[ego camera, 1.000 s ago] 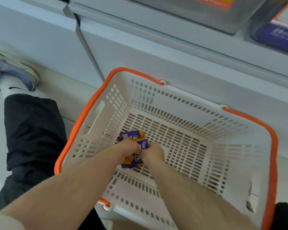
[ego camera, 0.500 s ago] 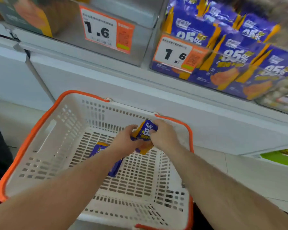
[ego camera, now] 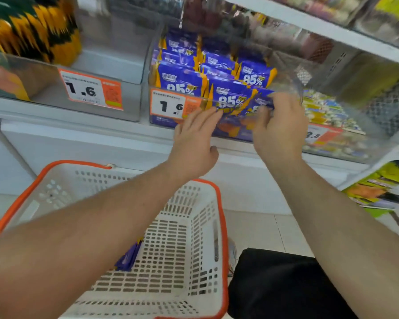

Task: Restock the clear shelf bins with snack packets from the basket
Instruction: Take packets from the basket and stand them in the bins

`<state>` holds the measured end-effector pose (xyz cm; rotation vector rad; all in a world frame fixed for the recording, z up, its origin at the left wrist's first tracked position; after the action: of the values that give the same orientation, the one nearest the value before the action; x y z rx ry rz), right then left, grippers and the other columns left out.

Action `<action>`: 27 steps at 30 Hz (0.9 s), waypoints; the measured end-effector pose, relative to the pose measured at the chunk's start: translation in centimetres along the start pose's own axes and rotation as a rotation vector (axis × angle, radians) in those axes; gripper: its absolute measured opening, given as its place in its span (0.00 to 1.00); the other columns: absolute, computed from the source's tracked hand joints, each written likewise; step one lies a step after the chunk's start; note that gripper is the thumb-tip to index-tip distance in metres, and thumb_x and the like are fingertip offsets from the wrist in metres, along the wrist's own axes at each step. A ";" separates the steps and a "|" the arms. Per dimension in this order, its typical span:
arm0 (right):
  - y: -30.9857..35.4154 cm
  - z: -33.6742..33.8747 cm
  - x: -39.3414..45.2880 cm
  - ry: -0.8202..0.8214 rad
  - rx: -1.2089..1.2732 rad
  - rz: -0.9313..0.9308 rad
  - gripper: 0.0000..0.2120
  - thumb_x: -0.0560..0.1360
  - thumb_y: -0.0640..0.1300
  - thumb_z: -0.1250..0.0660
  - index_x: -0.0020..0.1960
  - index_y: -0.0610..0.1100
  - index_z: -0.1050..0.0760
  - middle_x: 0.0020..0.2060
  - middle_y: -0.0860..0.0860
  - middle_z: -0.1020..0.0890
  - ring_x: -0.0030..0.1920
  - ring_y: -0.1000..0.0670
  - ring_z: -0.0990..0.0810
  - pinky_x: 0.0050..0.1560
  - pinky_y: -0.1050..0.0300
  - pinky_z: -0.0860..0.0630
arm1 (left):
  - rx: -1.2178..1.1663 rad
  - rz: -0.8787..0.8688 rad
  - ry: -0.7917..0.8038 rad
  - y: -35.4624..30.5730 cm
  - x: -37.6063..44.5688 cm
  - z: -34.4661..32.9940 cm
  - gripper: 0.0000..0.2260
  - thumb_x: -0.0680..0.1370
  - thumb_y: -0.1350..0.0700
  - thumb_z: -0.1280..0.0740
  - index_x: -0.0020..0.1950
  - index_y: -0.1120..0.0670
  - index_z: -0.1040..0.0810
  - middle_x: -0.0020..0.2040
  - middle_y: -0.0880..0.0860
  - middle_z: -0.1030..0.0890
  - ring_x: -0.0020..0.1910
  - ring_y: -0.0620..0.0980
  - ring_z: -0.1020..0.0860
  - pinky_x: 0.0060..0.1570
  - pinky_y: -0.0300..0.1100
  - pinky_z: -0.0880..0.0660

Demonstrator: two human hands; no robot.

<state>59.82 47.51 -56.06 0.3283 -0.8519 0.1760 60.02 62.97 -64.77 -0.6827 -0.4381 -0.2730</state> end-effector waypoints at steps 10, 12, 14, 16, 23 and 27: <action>-3.5 4.1 3.1 -0.323 -0.153 0.012 0.08 0.72 0.42 0.34 0.49 0.41 0.22 0.46 0.41 0.20 0.47 0.39 0.22 0.42 0.50 0.38 | 0.405 -0.057 0.042 -1.3 1.2 -1.2 0.43 0.67 0.55 0.29 0.79 0.51 0.44 0.80 0.47 0.46 0.76 0.55 0.46 0.70 0.57 0.46; -3.4 3.8 3.3 -0.311 -0.164 0.038 0.07 0.72 0.42 0.34 0.48 0.42 0.22 0.45 0.43 0.20 0.47 0.41 0.22 0.42 0.51 0.39 | 0.400 -0.038 0.058 -1.4 1.3 -1.3 0.43 0.67 0.54 0.29 0.79 0.50 0.45 0.80 0.47 0.47 0.77 0.55 0.47 0.70 0.58 0.45; -3.5 2.8 3.6 -0.250 -0.187 0.043 0.08 0.72 0.43 0.35 0.49 0.43 0.21 0.46 0.43 0.20 0.48 0.41 0.23 0.43 0.51 0.38 | 0.389 -0.005 0.084 -1.5 1.5 -1.4 0.43 0.69 0.54 0.30 0.80 0.50 0.47 0.80 0.46 0.48 0.77 0.54 0.48 0.70 0.57 0.46; -3.9 1.7 3.8 -0.150 -0.207 0.030 0.10 0.74 0.45 0.38 0.52 0.43 0.21 0.49 0.43 0.20 0.50 0.39 0.22 0.46 0.50 0.36 | 0.386 0.010 0.081 -1.6 1.4 -1.2 0.42 0.70 0.54 0.30 0.80 0.50 0.48 0.80 0.46 0.48 0.77 0.54 0.49 0.70 0.57 0.45; -4.6 -1.8 3.6 0.181 -0.347 0.003 0.15 0.79 0.50 0.42 0.58 0.45 0.20 0.57 0.41 0.22 0.58 0.37 0.25 0.58 0.45 0.33 | 0.364 0.028 0.100 -1.6 1.6 -1.0 0.42 0.72 0.55 0.30 0.80 0.50 0.50 0.80 0.45 0.50 0.77 0.52 0.51 0.72 0.57 0.46; -4.8 -3.7 2.0 0.328 -0.434 -0.009 0.19 0.80 0.50 0.40 0.69 0.48 0.27 0.63 0.42 0.27 0.65 0.38 0.30 0.63 0.43 0.34 | 0.342 0.028 0.122 -1.7 1.7 -1.1 0.42 0.73 0.54 0.30 0.80 0.50 0.51 0.80 0.45 0.50 0.78 0.52 0.52 0.72 0.56 0.48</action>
<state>65.07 44.36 -57.78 -0.1031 -0.5440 0.0311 61.15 60.79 -63.77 -0.3348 -0.3473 -0.2052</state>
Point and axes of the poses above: each hand's wrist, its own x-axis towards the middle knuckle, its own z-axis out of the back of the hand, y = z × x, the point moved 7 cm from there along x, towards the middle knuckle
